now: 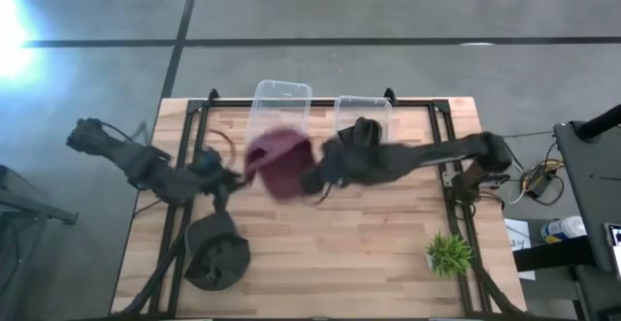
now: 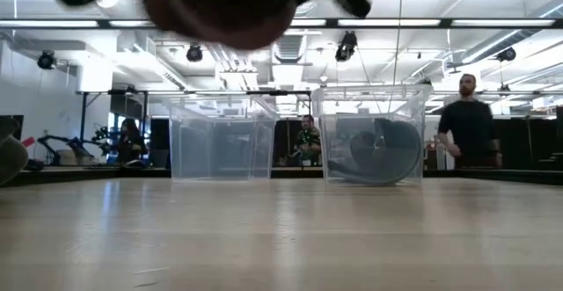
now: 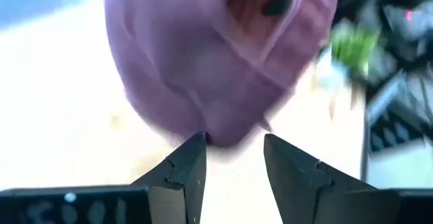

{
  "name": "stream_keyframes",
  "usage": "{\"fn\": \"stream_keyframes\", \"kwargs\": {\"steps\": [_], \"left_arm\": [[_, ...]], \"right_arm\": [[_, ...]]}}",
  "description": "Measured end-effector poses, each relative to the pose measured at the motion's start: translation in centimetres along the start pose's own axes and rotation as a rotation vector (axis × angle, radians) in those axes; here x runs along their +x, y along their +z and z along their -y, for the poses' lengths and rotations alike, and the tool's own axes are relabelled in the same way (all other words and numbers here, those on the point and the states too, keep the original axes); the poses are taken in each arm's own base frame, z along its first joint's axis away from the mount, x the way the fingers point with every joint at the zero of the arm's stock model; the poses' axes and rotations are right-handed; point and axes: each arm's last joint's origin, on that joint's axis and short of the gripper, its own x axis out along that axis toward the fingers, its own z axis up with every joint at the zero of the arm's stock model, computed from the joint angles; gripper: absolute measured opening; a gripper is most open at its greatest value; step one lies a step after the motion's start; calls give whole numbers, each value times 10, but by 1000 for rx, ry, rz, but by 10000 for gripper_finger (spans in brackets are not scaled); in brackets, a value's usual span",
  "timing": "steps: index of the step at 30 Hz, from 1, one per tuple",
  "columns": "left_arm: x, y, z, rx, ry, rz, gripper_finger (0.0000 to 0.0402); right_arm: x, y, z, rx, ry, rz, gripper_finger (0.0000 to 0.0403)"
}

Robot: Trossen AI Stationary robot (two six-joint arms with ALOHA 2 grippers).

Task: Pick & Place hat
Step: Put the red cap into the left transparent bin

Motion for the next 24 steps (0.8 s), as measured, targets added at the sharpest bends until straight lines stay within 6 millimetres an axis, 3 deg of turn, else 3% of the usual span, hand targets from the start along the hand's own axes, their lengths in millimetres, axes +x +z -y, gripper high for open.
{"fn": "stream_keyframes", "kwargs": {"steps": [3, 7, 11, 18, 24], "left_arm": [[-21, 20, 1, 60, 68, 145, 142], [-30, 28, -4, 119, 145, 191, 142], [-30, 25, -9, 131, 199, 178, 142], [-26, 15, -17, 126, 308, 115, 142], [-22, 9, -20, 122, 380, 77, 142]], "right_arm": [[-3, 42, 18, 74, -62, 171, 12], [33, 81, 41, 83, -109, 255, 12], [64, 107, 56, 109, -177, 268, 12], [119, 130, 47, 9, -205, 200, 13], [161, 117, 49, -68, -385, 21, 17]]}}
